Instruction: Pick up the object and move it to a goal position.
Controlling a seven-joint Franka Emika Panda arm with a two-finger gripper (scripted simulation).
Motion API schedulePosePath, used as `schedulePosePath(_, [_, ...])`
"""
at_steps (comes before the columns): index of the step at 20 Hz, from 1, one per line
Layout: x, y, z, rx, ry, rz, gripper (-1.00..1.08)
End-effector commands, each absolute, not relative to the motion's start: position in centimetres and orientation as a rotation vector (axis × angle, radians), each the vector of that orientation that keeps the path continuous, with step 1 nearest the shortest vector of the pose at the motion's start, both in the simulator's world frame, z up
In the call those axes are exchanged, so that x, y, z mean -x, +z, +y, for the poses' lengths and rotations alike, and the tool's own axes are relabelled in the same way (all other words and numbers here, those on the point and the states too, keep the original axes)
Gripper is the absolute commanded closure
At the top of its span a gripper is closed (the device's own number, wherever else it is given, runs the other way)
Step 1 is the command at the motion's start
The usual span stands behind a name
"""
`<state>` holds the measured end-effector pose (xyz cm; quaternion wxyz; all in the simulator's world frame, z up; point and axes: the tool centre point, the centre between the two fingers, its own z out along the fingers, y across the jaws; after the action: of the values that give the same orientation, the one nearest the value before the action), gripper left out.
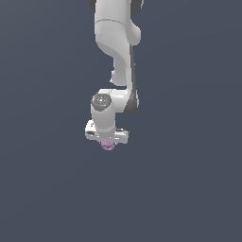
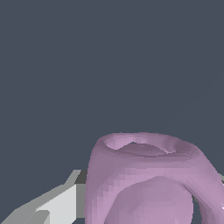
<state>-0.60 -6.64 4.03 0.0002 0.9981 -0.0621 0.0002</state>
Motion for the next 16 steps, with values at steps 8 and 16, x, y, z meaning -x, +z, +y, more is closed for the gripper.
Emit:
schedulePosePath(8, [0.6,4.0,-6.6,-3.136,0.000,-0.194,1.08])
schedulePosePath(16, [-0.3,5.4,-7.4,-3.136,0.000,-0.194,1.08])
